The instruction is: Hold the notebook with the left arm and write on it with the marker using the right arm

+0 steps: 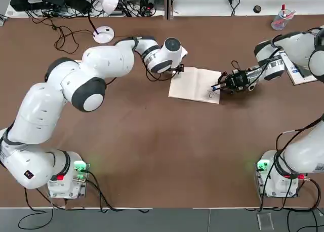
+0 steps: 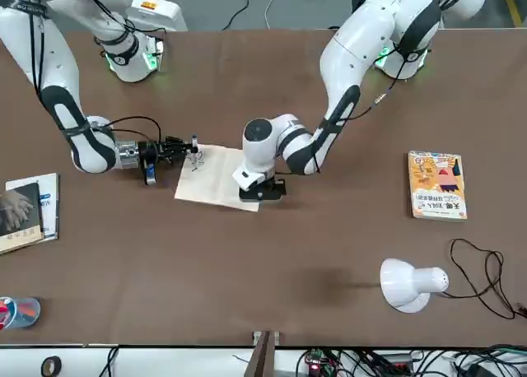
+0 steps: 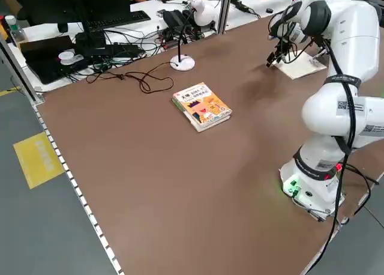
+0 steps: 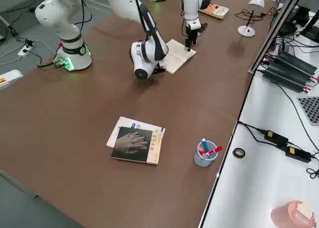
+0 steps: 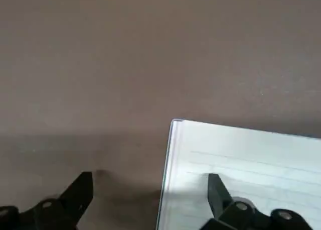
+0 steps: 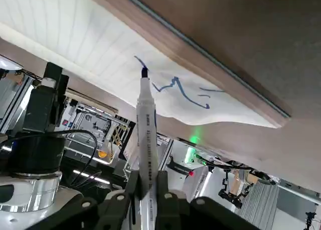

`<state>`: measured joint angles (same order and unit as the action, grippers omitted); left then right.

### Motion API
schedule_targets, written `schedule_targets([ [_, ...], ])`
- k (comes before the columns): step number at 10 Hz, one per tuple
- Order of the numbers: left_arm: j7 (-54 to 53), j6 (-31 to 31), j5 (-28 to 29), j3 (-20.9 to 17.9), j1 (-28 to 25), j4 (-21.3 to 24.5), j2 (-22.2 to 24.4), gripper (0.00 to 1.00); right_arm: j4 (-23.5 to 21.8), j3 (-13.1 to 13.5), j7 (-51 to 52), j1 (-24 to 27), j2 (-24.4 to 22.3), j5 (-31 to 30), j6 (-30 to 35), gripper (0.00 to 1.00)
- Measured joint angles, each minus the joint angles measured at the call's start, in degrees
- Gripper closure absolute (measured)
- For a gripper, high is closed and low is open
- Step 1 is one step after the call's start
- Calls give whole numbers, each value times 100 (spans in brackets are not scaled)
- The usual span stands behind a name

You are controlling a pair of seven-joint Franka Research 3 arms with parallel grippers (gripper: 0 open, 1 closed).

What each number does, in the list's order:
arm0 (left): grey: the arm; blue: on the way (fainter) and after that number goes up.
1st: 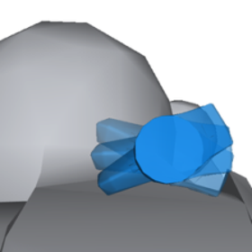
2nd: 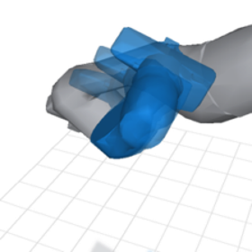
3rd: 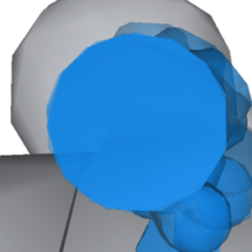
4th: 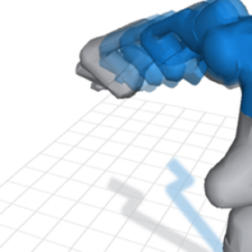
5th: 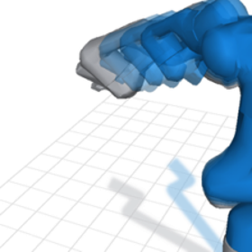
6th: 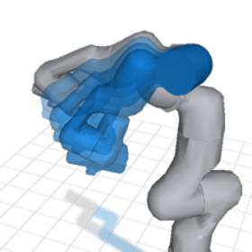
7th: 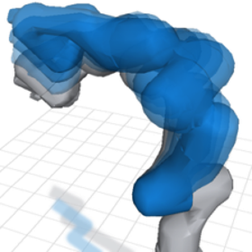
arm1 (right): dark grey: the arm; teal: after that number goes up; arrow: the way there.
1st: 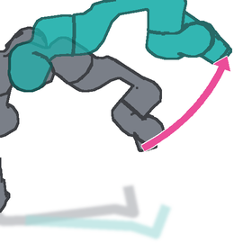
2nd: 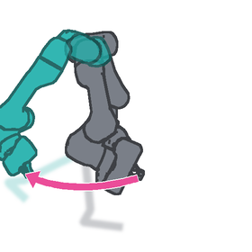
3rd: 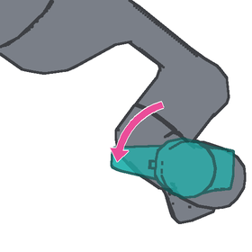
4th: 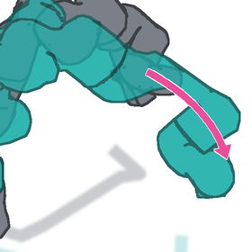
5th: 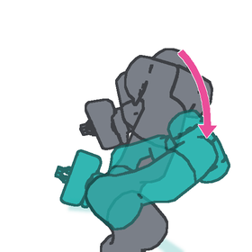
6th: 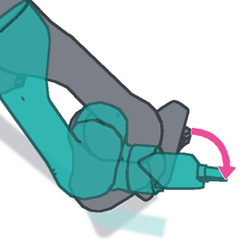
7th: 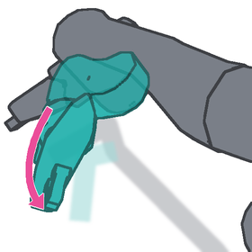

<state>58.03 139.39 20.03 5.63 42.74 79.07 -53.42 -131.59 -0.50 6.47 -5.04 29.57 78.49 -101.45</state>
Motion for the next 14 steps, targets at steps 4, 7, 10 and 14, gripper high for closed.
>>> schedule_targets([
  [4, 0, 0, 0, 0, 0, 0, 0, 0, 103, 0, 99, 0, 90, 20, 54, 83],
  [7, 0, 0, 0, 0, 0, 0, 0, 0, 187, 11, 121, 1, 117, 27, 33, 83],
  [10, 0, 0, 0, 0, 0, 0, 0, 0, 301, 68, 184, 2, 153, 28, 0, 83],
  [14, 0, 0, 0, 0, 0, 0, 0, 0, 432, 197, 209, 5, 192, 28, -1, 83],
])
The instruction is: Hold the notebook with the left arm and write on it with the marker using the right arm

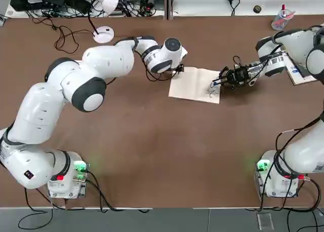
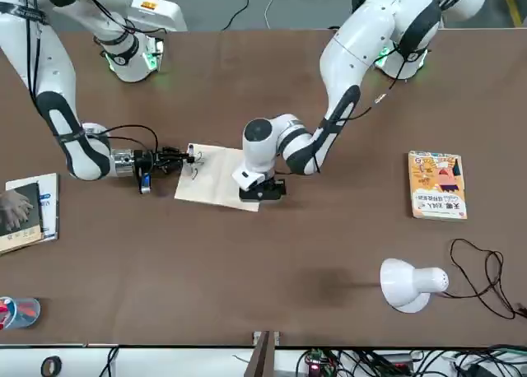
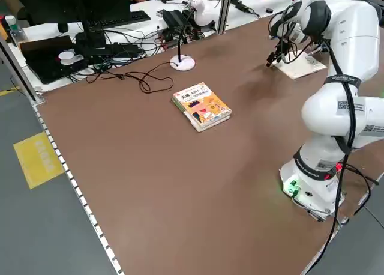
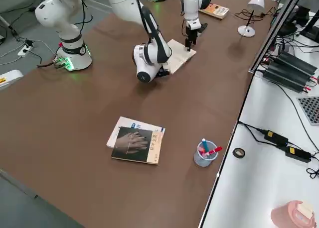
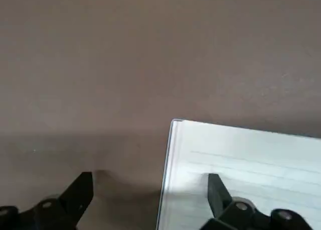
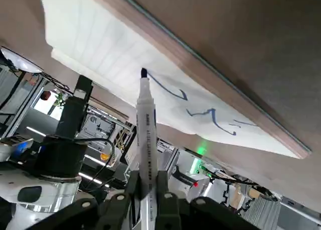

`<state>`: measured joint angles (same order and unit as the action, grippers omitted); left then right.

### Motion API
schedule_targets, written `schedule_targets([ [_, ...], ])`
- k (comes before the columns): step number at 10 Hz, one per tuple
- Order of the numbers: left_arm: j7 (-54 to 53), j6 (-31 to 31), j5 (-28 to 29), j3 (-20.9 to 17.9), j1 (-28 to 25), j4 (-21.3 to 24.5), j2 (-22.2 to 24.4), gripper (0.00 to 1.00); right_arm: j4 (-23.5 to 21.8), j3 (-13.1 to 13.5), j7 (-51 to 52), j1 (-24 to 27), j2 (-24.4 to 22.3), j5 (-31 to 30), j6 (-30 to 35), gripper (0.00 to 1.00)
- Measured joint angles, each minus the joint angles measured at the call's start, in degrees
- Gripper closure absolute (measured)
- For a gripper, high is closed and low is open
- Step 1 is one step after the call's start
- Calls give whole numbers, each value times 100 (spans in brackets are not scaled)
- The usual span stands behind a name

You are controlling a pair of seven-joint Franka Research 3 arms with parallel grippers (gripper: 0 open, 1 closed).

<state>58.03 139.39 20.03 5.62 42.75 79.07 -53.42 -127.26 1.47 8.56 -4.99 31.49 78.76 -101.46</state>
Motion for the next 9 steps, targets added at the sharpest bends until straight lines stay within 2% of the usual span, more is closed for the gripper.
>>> schedule_targets([
  [9, 0, 0, 0, 0, 0, 0, 0, 0, 15, 56, 219, 23, 24, -2, 13, 83],
])
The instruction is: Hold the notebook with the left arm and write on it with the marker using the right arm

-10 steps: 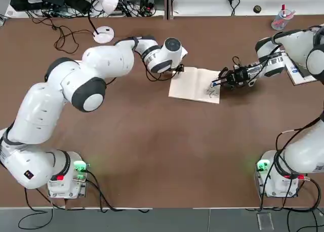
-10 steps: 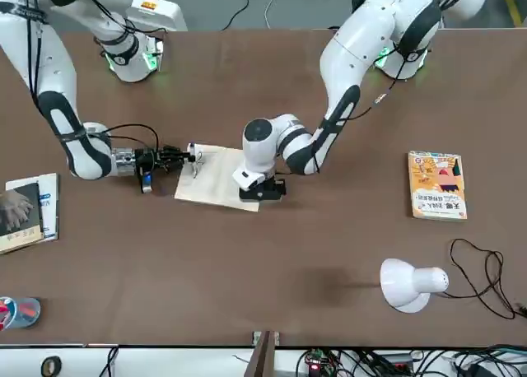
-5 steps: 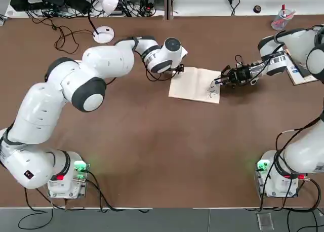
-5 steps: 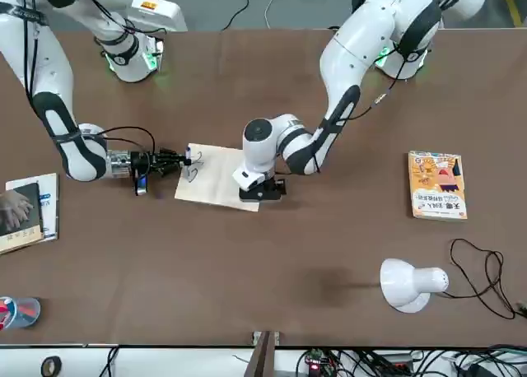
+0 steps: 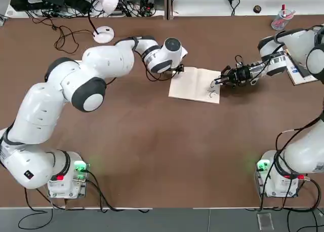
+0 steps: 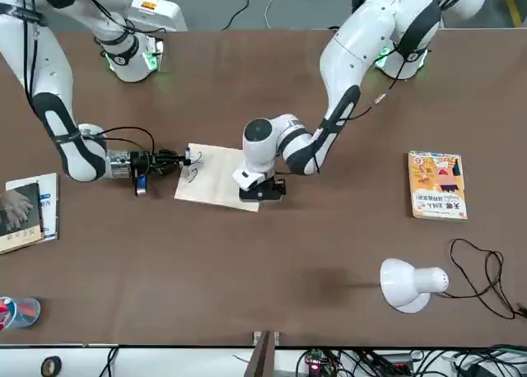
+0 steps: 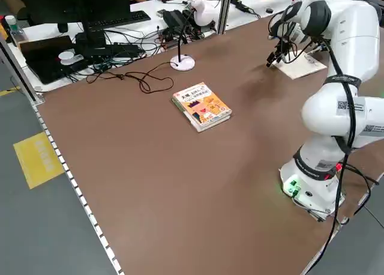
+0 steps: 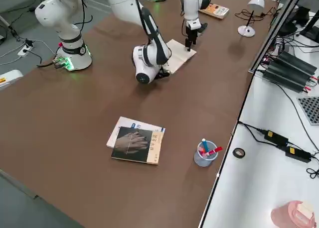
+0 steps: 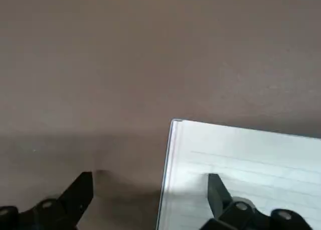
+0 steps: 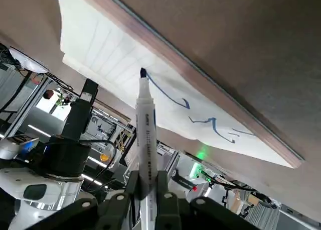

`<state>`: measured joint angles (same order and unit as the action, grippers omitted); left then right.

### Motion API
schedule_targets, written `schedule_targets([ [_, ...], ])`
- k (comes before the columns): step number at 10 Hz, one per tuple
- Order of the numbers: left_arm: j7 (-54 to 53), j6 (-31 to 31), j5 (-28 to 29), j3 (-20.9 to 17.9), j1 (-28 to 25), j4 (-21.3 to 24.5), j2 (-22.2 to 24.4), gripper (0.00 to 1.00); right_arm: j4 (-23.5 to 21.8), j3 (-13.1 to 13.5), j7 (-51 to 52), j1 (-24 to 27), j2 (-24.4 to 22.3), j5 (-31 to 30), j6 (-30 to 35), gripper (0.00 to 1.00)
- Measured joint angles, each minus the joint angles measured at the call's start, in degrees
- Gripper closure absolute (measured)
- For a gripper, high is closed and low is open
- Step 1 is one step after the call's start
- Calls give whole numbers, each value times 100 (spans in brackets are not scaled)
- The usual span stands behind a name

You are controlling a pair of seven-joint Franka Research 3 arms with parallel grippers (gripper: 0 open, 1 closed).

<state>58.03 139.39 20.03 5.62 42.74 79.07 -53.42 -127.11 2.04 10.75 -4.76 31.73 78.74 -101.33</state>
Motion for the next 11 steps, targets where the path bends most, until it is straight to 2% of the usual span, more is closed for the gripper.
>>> schedule_targets([
  [11, 0, 0, 0, 0, 0, 0, 0, 0, -11, -1, 94, -111, 13, 0, -24, 83],
])
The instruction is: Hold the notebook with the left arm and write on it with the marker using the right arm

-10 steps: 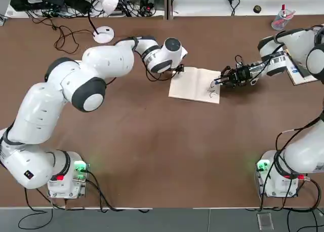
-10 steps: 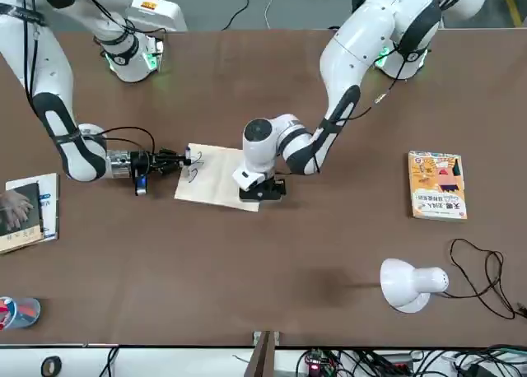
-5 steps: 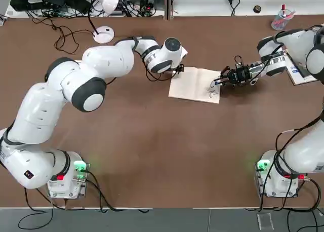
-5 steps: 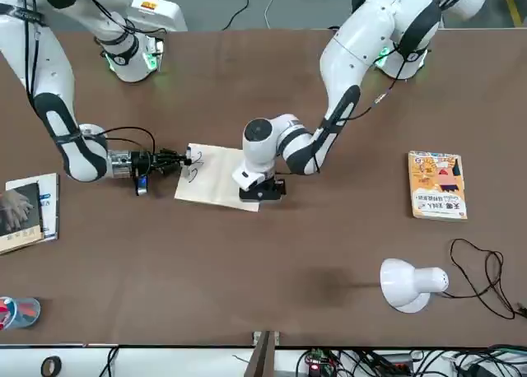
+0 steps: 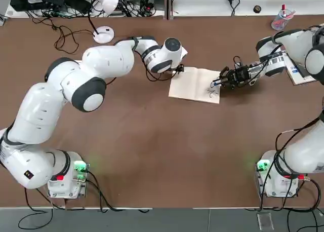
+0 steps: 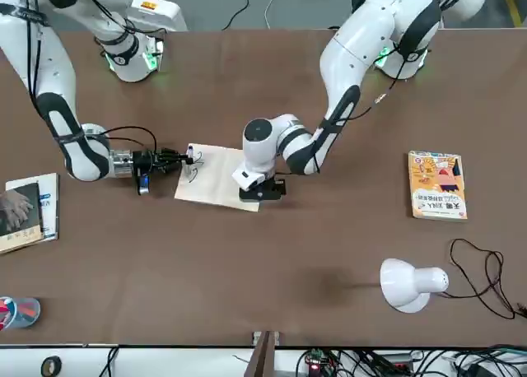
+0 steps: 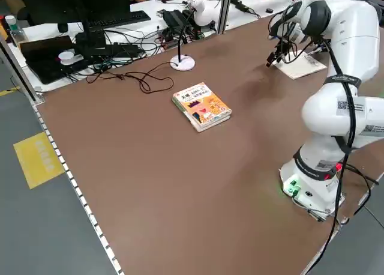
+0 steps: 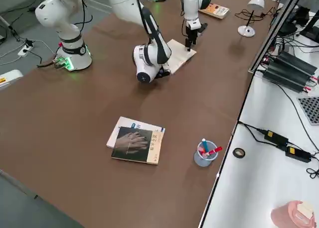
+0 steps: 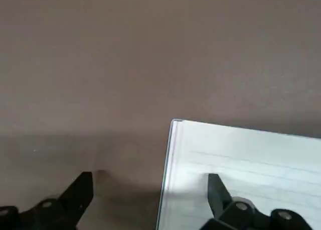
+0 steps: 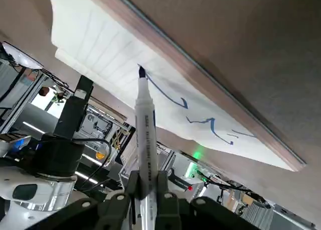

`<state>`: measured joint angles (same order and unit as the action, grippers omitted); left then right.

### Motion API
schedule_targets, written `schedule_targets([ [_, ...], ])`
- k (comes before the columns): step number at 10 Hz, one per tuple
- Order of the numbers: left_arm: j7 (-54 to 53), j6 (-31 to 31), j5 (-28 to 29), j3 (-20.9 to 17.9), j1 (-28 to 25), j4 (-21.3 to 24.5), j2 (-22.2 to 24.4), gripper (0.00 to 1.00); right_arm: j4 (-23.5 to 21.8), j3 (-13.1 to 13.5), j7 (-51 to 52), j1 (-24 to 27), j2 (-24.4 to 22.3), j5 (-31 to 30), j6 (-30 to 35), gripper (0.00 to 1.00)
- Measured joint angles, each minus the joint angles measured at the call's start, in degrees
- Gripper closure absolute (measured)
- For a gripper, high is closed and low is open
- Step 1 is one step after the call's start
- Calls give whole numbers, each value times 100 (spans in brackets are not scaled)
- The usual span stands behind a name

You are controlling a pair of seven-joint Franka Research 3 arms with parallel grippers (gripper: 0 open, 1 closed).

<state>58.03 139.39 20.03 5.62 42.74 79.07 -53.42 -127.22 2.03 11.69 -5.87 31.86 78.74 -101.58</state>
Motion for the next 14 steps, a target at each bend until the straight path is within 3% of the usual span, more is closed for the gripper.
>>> schedule_targets([
  [14, 0, 0, 0, -1, 0, 0, 0, 0, -36, -14, 0, -330, 11, 164, 0, 83],
])
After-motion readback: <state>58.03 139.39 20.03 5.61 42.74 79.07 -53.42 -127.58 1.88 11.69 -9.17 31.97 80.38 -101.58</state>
